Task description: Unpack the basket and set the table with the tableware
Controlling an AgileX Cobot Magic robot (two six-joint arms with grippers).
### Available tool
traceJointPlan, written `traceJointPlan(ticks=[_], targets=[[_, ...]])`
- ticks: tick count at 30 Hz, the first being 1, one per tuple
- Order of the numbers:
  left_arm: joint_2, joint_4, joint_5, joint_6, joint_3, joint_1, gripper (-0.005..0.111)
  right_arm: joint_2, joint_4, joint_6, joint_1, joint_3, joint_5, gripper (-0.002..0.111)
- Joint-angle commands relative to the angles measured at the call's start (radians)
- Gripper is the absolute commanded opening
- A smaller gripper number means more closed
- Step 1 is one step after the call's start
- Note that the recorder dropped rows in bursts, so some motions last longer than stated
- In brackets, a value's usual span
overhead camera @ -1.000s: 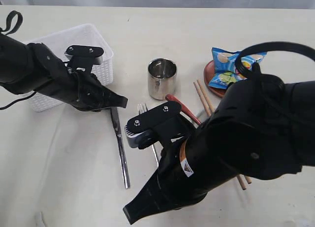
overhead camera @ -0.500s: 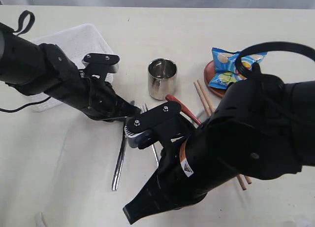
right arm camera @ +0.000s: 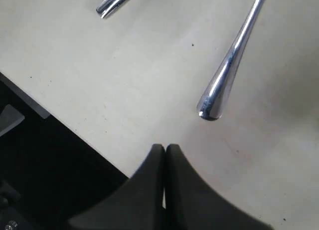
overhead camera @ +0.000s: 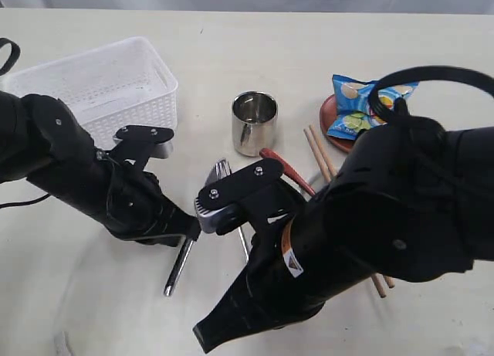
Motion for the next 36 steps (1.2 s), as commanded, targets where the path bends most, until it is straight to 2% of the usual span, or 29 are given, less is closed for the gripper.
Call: traceJointPlan(ticks=[1,4,7,9,15,18,22,24,27,29,34,36], targets=[[0.012,0.008,0.040,-0.007,0.025,-0.021,0.000,-0.006,-0.007,-0.016,-0.004,-0.002,-0.014,0.000],[0.012,-0.003,0.039,-0.009,0.046,-0.064,0.000,-0.009,-0.007,-0.016,-0.004,-0.002,-0.005,0.000],[0.012,-0.034,0.019,-0.009,0.046,-0.141,0.000,-0.036,-0.010,-0.016,-0.004,-0.002,-0.005,0.000],[0.012,-0.036,0.002,-0.015,0.046,-0.158,0.000,-0.049,-0.010,-0.016,-0.004,-0.002,-0.005,0.000],[0.009,-0.037,-0.006,-0.015,0.046,-0.161,0.000,-0.095,-0.040,0.013,-0.004,-0.002,-0.005,0.000],[-0.022,-0.030,-0.006,-0.014,0.046,-0.161,0.000,-0.084,-0.088,0.072,-0.041,-0.002,0.004,0.000],[-0.117,0.001,-0.012,-0.035,0.047,-0.158,0.000,-0.035,0.007,-0.061,-0.123,-0.002,0.014,0.000],[-0.170,0.085,-0.032,-0.110,0.047,-0.158,0.000,-0.003,0.046,-0.107,-0.129,-0.002,0.016,0.000],[-0.210,0.268,-0.050,-0.267,0.047,-0.120,0.000,0.048,0.049,-0.110,-0.129,-0.002,0.021,0.000],[-0.205,0.360,-0.059,-0.326,0.047,-0.064,0.000,0.088,0.038,-0.110,-0.129,-0.002,0.004,0.000],[-0.153,0.370,-0.093,-0.301,0.044,0.103,0.000,0.176,0.010,-0.116,-0.129,-0.049,-0.043,0.000],[-0.138,0.370,-0.091,-0.299,0.041,0.139,0.000,0.211,-0.019,-0.114,-0.132,-0.093,-0.046,0.000]])
